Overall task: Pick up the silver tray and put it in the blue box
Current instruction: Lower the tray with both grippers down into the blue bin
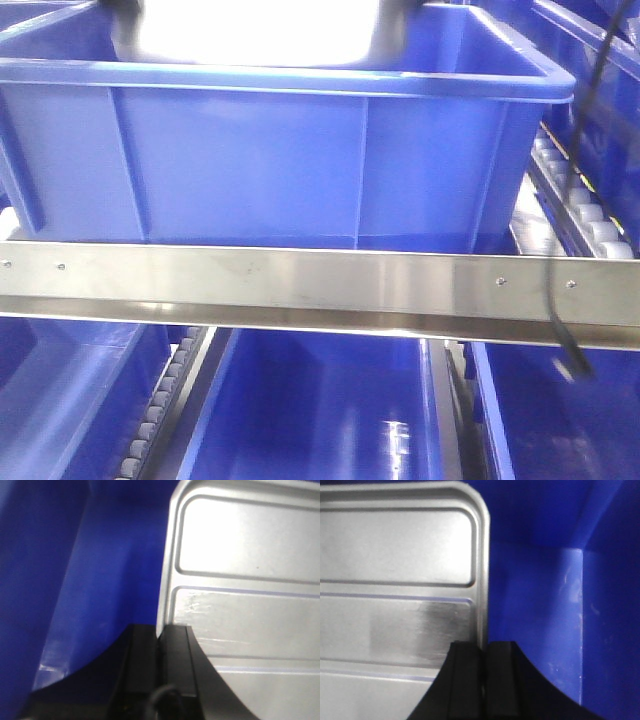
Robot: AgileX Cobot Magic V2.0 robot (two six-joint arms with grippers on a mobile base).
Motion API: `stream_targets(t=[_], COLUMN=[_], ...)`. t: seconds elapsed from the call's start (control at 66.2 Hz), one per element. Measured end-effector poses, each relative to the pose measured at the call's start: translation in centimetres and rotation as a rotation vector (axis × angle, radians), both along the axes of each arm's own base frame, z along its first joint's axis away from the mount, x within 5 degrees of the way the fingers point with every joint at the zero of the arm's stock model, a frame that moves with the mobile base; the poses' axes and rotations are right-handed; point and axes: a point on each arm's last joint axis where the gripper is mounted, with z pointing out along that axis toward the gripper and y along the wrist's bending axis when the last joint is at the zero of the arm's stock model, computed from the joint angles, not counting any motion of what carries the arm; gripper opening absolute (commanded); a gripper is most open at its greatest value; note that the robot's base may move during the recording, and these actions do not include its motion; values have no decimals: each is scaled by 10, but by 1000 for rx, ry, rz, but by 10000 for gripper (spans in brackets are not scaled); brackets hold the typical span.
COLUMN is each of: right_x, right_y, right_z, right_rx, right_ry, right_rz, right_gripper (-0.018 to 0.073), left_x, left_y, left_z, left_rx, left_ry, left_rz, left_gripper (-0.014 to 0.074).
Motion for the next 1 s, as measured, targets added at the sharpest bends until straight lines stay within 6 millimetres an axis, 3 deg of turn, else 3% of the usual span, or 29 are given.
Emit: stream_targets(t=[0.136, 0.227, 0.469, 0.559, 0.68, 0.756, 0.997], right_x=[3, 4, 10, 11, 9, 5, -13], right_y=[-1, 0, -10, -10, -10, -11, -18], right_z=[-3, -2, 0, 0, 4, 13, 46], right_rx=[-7, -4, 5, 9, 15, 26, 72], right_ry=[-3, -15, -32, -37, -47, -67, -154], right_rz=[3, 12, -3, 0, 5, 6, 26], right_gripper=[339, 463, 485, 440, 197, 36, 50], left_x=[2, 3, 7, 7, 5, 0, -18], left_y=[-1, -2, 2, 4, 5, 7, 16], left_z=[-1, 1, 4, 4, 8, 18, 46], left_rx=[4, -6, -25, -25, -35, -47, -66], left_ry=[-12, -33, -64, -65, -70, -92, -169], left_rz=[-7, -19, -17, -12, -8, -8, -12], left_gripper=[152, 219, 218, 164, -100, -90, -93])
